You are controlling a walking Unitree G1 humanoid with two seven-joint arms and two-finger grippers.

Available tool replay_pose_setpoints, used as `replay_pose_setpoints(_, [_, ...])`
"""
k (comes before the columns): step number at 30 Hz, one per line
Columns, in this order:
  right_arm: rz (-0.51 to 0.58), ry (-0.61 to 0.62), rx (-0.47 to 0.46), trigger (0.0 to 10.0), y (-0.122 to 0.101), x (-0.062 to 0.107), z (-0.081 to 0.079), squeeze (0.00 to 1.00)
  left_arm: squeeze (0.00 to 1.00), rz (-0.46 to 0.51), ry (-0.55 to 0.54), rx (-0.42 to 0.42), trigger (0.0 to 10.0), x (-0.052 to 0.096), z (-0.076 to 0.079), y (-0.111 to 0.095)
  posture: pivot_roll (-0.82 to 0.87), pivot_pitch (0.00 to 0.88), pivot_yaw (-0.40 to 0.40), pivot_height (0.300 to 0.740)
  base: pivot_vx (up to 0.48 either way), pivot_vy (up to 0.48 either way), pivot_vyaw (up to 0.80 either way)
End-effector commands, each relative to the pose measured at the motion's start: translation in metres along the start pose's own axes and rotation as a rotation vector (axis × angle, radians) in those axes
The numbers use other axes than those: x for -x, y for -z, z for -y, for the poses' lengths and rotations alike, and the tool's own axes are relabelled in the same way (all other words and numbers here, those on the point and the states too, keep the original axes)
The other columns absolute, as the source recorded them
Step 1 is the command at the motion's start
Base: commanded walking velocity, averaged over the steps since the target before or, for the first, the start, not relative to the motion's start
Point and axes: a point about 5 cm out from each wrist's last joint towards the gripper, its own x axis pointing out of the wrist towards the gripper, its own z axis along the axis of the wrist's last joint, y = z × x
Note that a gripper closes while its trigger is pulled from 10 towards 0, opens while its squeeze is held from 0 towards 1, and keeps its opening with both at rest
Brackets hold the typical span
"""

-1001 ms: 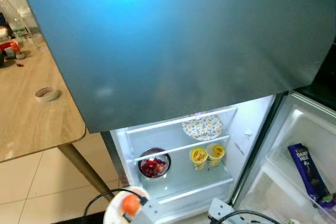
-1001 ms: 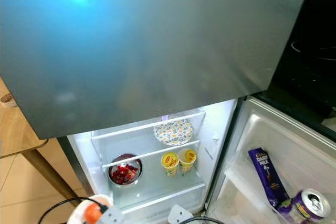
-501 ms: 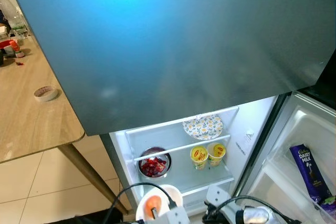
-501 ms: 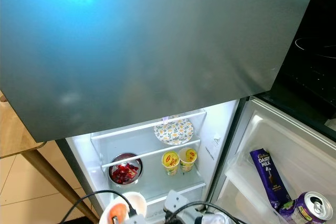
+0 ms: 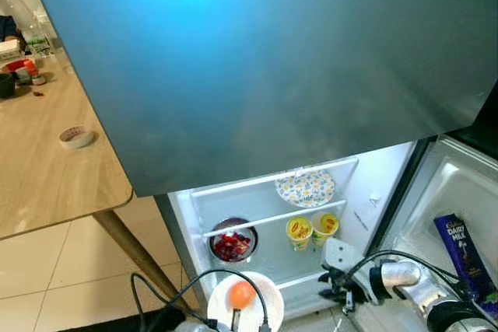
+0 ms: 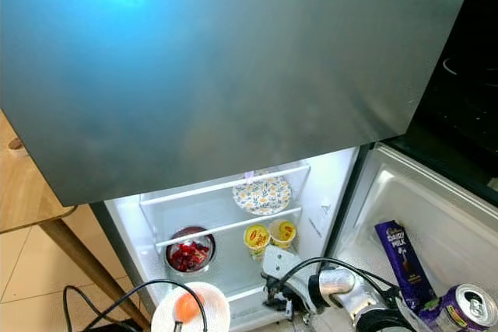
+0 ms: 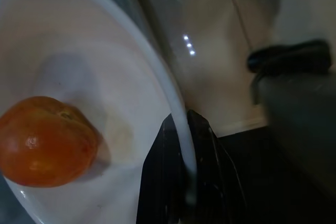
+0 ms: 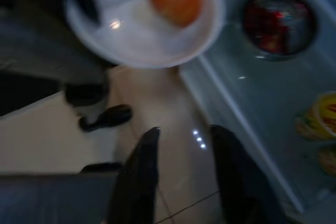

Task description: Restocking fridge

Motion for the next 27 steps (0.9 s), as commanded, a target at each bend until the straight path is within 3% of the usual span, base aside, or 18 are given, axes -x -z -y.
replay_pose_setpoints(1, [-0.019,-0.047,0.05,10.0,-0.004,0.002,0.001,1.0,0.0,0.024,-0.015,-0.073,10.0,0.004,-0.007,0.0,-0.06,0.008,0.044,0.74,0.0,0.0,0.0])
replay_pose_setpoints(3, [-0.072,-0.127,0.105,10.0,-0.005,0.01,0.003,1.0,0.0,0.06,-0.045,-0.191,10.0,0.011,-0.014,0.002,-0.06,0.008,0.044,0.74,0.0,0.0,0.0])
replay_pose_setpoints(7, [-0.084,-0.14,0.137,10.0,-0.008,0.012,0.005,1.0,0.0,0.1,-0.077,-0.256,10.0,0.017,-0.02,0.002,-0.06,0.006,0.049,0.74,0.0,0.0,0.0])
replay_pose_setpoints(11, [-0.088,-0.141,0.214,10.0,-0.018,0.011,0.009,1.0,0.0,0.222,-0.074,-0.37,10.0,0.027,-0.021,-0.004,-0.06,0.005,0.047,0.74,0.0,0.0,0.0])
replay_pose_setpoints(14, [-0.099,-0.146,0.262,10.0,-0.023,0.011,0.01,1.0,0.0,0.267,-0.044,-0.425,10.0,0.031,-0.017,-0.006,-0.06,0.005,0.047,0.74,0.0,0.0,0.0])
replay_pose_setpoints(21, [-0.162,-0.168,0.394,10.0,-0.029,0.012,0.012,1.0,0.0,0.323,-0.01,-0.466,10.0,0.035,-0.013,-0.009,-0.06,0.007,0.056,0.74,0.0,0.0,0.0])
replay_pose_setpoints(22, [-0.183,-0.189,0.419,10.0,-0.028,0.014,0.01,0.87,0.0,0.321,-0.008,-0.47,10.0,0.035,-0.012,-0.007,-0.06,0.007,0.056,0.74,0.0,0.0,0.0])
replay_pose_setpoints(23, [-0.197,-0.204,0.436,10.0,-0.027,0.015,0.009,0.87,0.0,0.32,-0.006,-0.473,10.0,0.036,-0.012,-0.007,-0.06,0.007,0.056,0.74,0.0,0.0,0.0])
replay_pose_setpoints(24, [-0.21,-0.218,0.455,10.0,-0.027,0.017,0.009,0.0,0.0,0.32,-0.007,-0.476,10.0,0.036,-0.012,-0.006,-0.06,0.007,0.056,0.74,0.0,0.0,0.0])
replay_pose_setpoints(27, [-0.22,-0.228,0.474,10.0,-0.027,0.018,0.009,0.0,0.0,0.323,-0.009,-0.479,10.0,0.037,-0.013,-0.006,-0.07,0.008,0.055,0.74,0.0,0.0,0.0])
